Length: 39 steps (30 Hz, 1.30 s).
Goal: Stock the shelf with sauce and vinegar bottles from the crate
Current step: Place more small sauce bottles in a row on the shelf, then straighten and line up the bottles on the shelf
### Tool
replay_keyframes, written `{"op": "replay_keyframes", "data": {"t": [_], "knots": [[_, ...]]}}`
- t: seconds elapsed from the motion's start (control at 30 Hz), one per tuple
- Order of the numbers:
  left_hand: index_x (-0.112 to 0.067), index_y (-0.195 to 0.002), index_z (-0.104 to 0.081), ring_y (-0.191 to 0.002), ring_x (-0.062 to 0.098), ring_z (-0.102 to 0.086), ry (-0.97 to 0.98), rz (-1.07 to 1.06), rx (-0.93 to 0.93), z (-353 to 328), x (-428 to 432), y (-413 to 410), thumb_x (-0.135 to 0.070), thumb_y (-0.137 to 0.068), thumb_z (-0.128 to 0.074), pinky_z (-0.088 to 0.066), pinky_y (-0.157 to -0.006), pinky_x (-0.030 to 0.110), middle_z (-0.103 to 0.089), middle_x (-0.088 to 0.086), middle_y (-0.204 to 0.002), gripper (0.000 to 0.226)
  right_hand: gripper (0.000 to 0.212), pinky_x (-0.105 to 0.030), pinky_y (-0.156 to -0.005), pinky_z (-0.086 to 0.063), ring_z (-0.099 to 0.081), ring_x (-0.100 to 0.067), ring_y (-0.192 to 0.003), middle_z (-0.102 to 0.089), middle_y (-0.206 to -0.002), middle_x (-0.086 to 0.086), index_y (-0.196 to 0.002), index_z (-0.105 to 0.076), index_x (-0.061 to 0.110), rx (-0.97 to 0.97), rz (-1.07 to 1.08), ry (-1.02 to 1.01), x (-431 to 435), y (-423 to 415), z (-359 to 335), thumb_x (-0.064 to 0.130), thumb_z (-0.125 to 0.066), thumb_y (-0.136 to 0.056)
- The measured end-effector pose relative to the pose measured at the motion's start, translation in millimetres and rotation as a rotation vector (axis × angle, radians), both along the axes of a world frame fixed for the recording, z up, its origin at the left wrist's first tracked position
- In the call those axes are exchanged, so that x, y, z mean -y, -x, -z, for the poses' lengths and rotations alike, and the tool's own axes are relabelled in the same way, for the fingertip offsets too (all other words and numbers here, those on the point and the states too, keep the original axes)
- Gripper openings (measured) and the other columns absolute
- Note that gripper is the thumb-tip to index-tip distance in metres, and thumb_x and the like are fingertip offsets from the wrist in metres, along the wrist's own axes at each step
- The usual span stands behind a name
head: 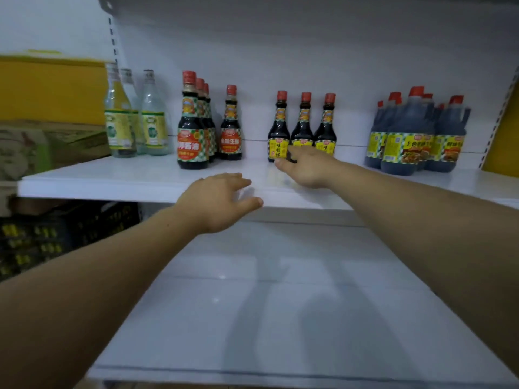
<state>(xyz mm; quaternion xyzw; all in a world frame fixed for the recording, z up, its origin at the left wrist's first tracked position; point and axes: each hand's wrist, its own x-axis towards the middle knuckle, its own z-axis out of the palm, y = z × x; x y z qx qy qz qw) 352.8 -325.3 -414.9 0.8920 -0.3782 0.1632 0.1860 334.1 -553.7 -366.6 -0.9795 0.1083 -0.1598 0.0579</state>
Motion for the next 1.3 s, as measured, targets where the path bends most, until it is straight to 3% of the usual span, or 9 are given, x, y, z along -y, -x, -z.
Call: {"op": "replay_keyframes", "data": {"t": [0.13, 0.3, 0.5, 0.73, 0.87, 1.07, 1.3], "knots": [[-0.031, -0.142, -0.037, -0.138, 0.014, -0.030, -0.055, -0.100, -0.117, 26.9, -103.9, 23.3, -0.071, -0.080, -0.044, -0.024, -0.113, 0.034, -0.032, -0.007, -0.152, 0.074, 0.082, -0.039, -0.115, -0.020, -0.019, -0.029, -0.146, -0.017, -0.161, -0.008, -0.153, -0.019, 0.019, 0.033, -0.069, -0.018, -73.7, 20.8, 2.6, 0.071, -0.030, -0.091], [-0.030, -0.144, -0.035, -0.136, 0.017, -0.035, -0.089, -0.277, -0.255, 70.9, -228.5, 58.4, -0.069, -0.081, -0.048, -0.033, -0.105, 0.031, -0.029, -0.006, -0.153, 0.075, 0.075, -0.035, -0.112, -0.023, -0.026, -0.029, -0.143, -0.025, -0.158, -0.009, -0.152, -0.025, 0.020, 0.054, -0.264, 0.000, -198.2, 27.2, 17.7, 0.064, -0.035, -0.093], [-0.033, -0.146, -0.029, -0.136, 0.018, -0.034, -0.081, -0.458, -0.405, 133.4, -361.4, 108.1, -0.066, -0.083, -0.048, -0.032, -0.105, 0.031, -0.025, -0.005, -0.155, 0.074, 0.078, -0.039, -0.115, -0.020, -0.018, -0.026, -0.146, -0.018, -0.161, -0.007, -0.153, -0.020, 0.020, -0.130, -0.504, -0.027, -361.2, 28.2, 86.4, 0.066, -0.035, -0.092], [-0.034, -0.146, -0.028, -0.138, 0.019, -0.031, 0.065, -0.728, -0.657, 243.9, -490.6, 187.6, -0.066, -0.081, -0.050, -0.028, -0.106, 0.032, -0.028, -0.005, -0.154, 0.075, 0.074, -0.042, -0.116, -0.022, -0.016, -0.022, -0.147, -0.014, -0.162, 0.001, -0.154, -0.017, 0.025, -0.406, -0.722, -0.101, -526.4, 54.6, 223.2, 0.065, -0.034, -0.094], [-0.030, -0.145, -0.032, -0.137, 0.019, -0.033, 0.180, -0.921, -0.713, 308.6, -539.8, 237.9, -0.060, -0.081, -0.056, -0.030, -0.107, 0.034, -0.030, -0.003, -0.153, 0.075, 0.072, -0.033, -0.112, -0.022, -0.021, -0.022, -0.145, -0.018, -0.161, -0.001, -0.153, -0.021, 0.024, -0.493, -0.914, -0.138, -593.9, 85.0, 299.4, 0.063, -0.036, -0.094], [-0.030, -0.146, -0.029, -0.136, 0.019, -0.033, 0.357, -1.152, -0.793, 377.4, -583.4, 306.5, -0.054, -0.072, -0.070, -0.030, -0.099, 0.028, -0.033, -0.002, -0.152, 0.087, 0.069, -0.036, -0.105, -0.029, -0.027, -0.022, -0.142, -0.024, -0.159, 0.001, -0.151, -0.024, 0.026, -0.644, -1.177, -0.223, -668.2, 134.8, 383.4, 0.059, -0.041, -0.094], [-0.027, -0.150, -0.013, -0.139, 0.021, -0.028, 0.255, -1.186, -1.067, 434.8, -585.1, 342.6, -0.050, -0.071, -0.074, -0.028, -0.105, 0.029, -0.023, 0.002, -0.156, 0.102, 0.079, -0.037, -0.100, -0.041, -0.044, -0.022, -0.131, -0.037, -0.152, -0.001, -0.151, -0.026, 0.025, -0.802, -1.272, -0.239, -692.7, 170.0, 444.7, 0.058, -0.057, -0.086]]}}
